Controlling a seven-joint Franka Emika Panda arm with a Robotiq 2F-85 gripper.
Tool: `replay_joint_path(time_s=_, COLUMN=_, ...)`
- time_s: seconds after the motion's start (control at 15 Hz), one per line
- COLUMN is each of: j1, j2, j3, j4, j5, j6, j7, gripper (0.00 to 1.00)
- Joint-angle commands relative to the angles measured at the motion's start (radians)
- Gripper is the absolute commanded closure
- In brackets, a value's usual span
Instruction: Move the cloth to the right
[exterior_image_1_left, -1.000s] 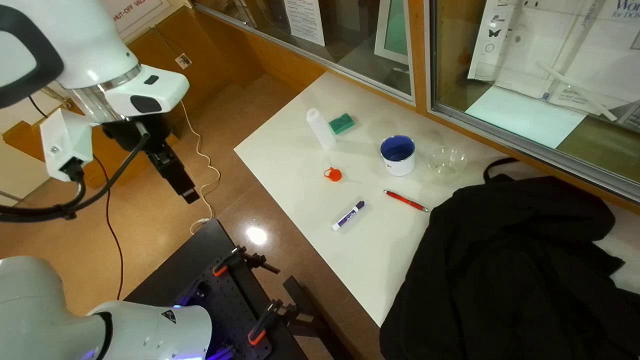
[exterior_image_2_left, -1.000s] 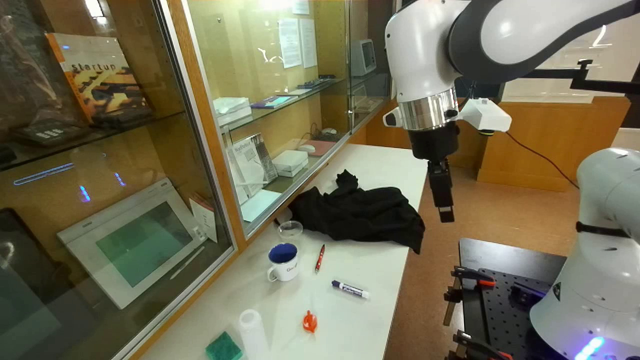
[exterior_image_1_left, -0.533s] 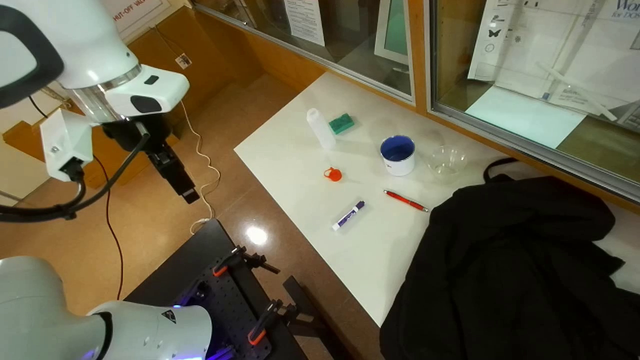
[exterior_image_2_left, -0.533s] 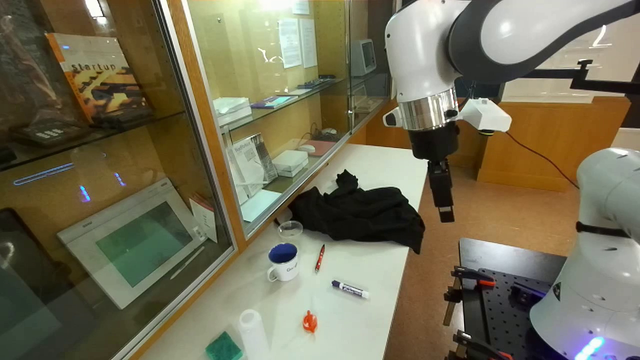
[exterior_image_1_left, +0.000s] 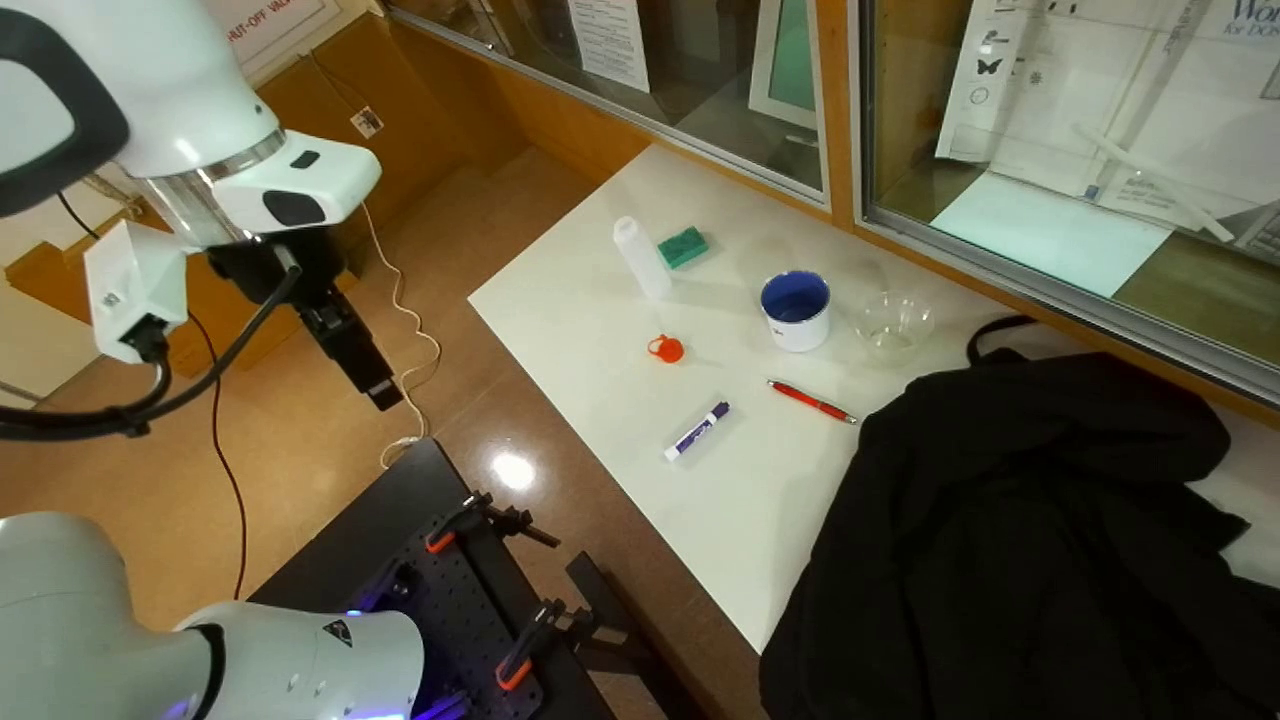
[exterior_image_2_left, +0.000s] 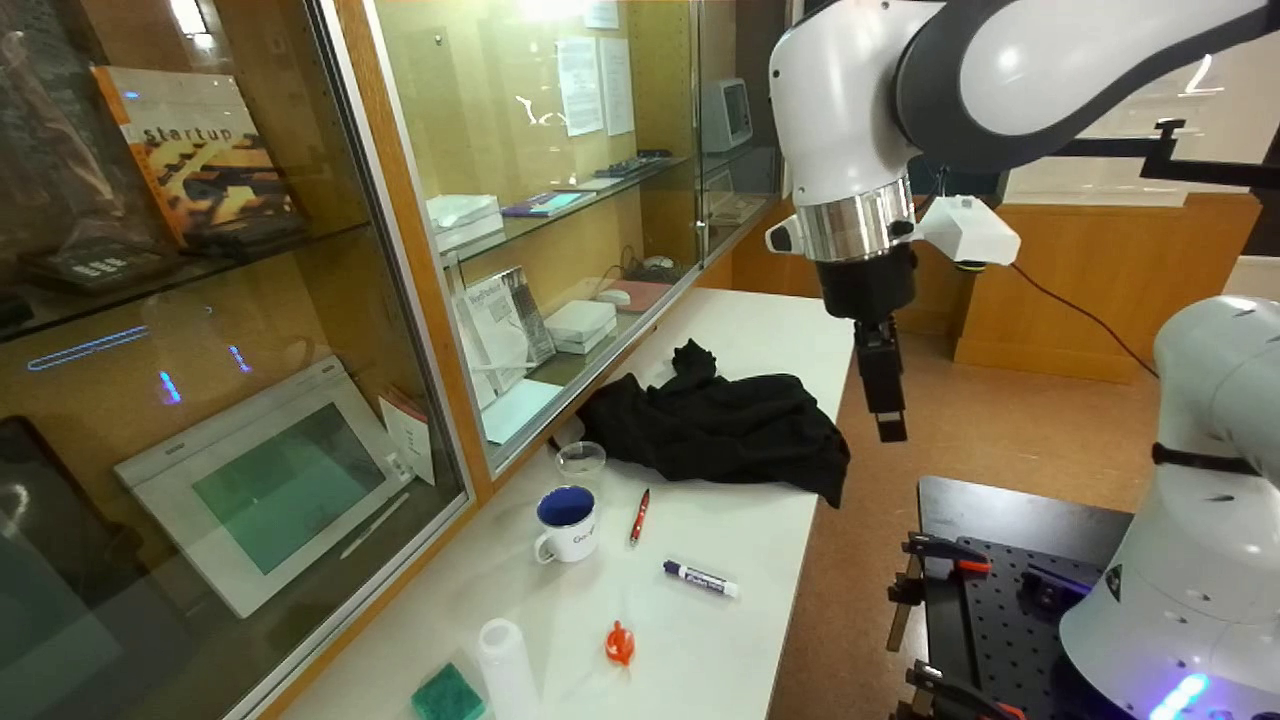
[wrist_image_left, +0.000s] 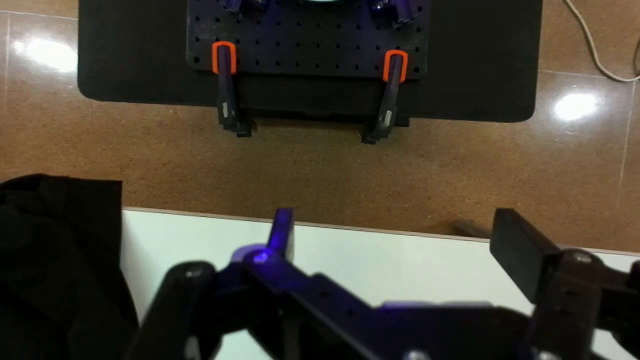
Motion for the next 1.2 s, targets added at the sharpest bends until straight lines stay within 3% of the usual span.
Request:
replay_joint_path(time_s=0.0, j1=-0.035, j2=0.041, j3=0.001, j4=0.025, j5=-0.063, j6=0.026, j7=-0.041, gripper=0.0)
replay_joint_path(time_s=0.27, j1=-0.079, j2=0.106, j3=-0.031, j4=0.045, j5=-0.167, j6=0.107, j7=-0.075, gripper=0.0)
replay_joint_path(time_s=0.53, j1=-0.131, j2=0.199, j3=-0.08, j4=0.057, j5=-0.233, j6=0.276, j7=-0.089, gripper=0.0)
replay_joint_path(time_s=0.87, j1=-0.184, j2=0.314, j3=-0.132, j4=0.085, j5=-0.227, j6=0.446, j7=-0.083, gripper=0.0)
replay_joint_path(time_s=1.13, j1=-0.199, j2=0.318, j3=-0.134, j4=0.07, j5=-0.224, j6=0.453, j7=-0.075, gripper=0.0)
